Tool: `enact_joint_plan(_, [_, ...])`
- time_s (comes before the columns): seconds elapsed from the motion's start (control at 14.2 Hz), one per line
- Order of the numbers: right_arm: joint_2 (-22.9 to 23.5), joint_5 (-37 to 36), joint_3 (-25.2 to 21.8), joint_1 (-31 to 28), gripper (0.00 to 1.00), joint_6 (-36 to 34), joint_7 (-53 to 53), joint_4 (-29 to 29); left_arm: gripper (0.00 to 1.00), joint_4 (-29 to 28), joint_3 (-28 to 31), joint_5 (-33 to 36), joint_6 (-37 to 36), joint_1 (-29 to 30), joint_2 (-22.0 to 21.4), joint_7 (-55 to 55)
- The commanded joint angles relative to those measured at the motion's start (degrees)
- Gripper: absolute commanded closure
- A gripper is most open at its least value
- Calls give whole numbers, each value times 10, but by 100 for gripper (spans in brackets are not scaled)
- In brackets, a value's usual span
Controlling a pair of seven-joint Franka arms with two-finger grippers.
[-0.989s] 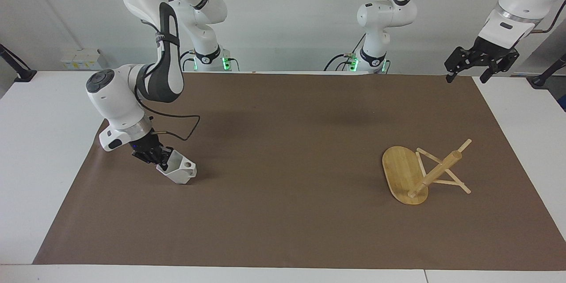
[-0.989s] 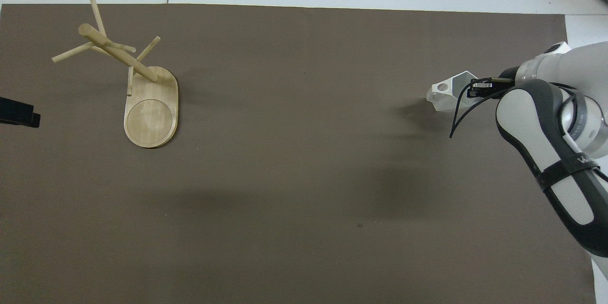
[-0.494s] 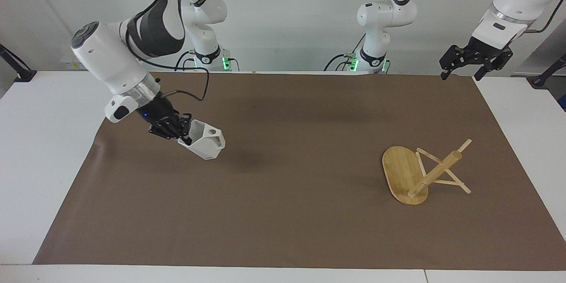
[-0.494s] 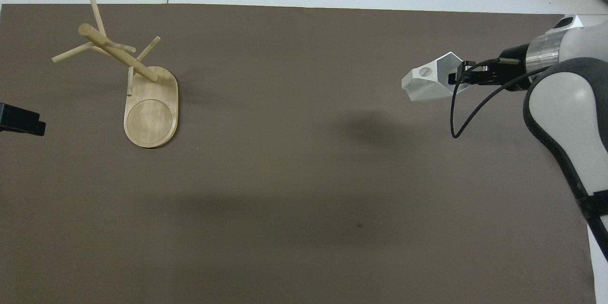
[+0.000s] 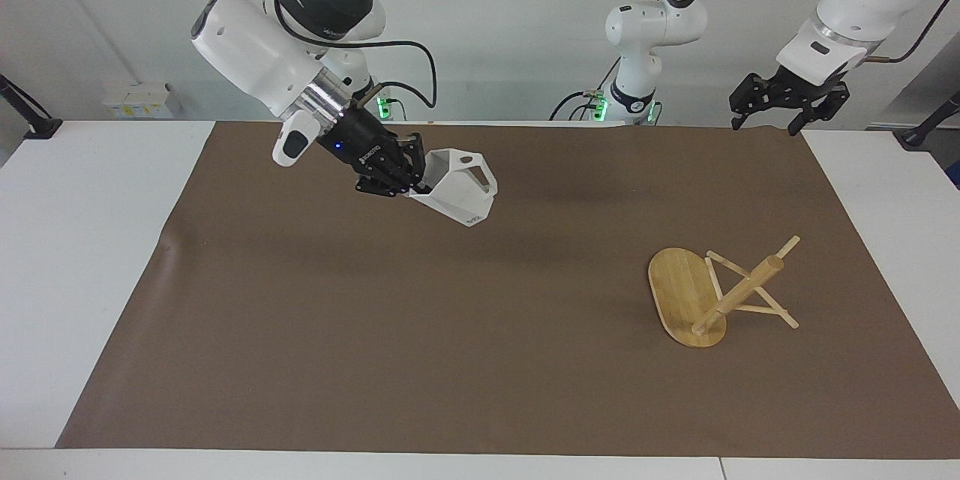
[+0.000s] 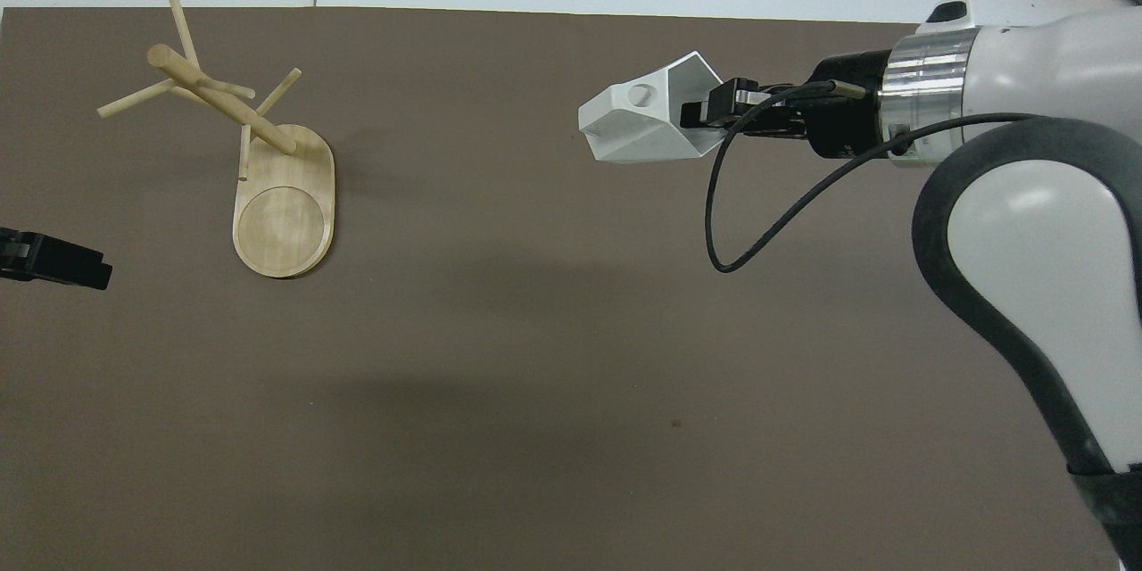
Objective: Hang cup on rack
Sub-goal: 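Lift the white cup with the right gripper toward the wooden rack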
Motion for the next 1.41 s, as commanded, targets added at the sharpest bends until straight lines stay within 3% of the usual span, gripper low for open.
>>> enact_joint_plan(0.0, [10,49,41,-8,100,24,12,9,0,-71,7,-38,49,-4,-42,52])
enact_joint_plan(0.21, [19,60,62,-8,100,21,12,7,0,-109,6,-73,77,-10,-61,82])
enact_joint_plan(0.42, [34,122,74,-5,100,26,12,7,0,-116,7,-98,109,-8,-63,215])
enact_joint_plan(0.78, [73,122,156,-5,100,152,37,8,0,-151,6,-151,201,-36,-71,335])
enact_joint_plan(1.13, [79,90,170,-1,100,153,37,8,0,-178,6,-226,253,-53,-78,425])
enact_joint_plan(1.34, [79,88,170,-1,100,153,39,7,0,-177,6,-275,252,-50,-61,476])
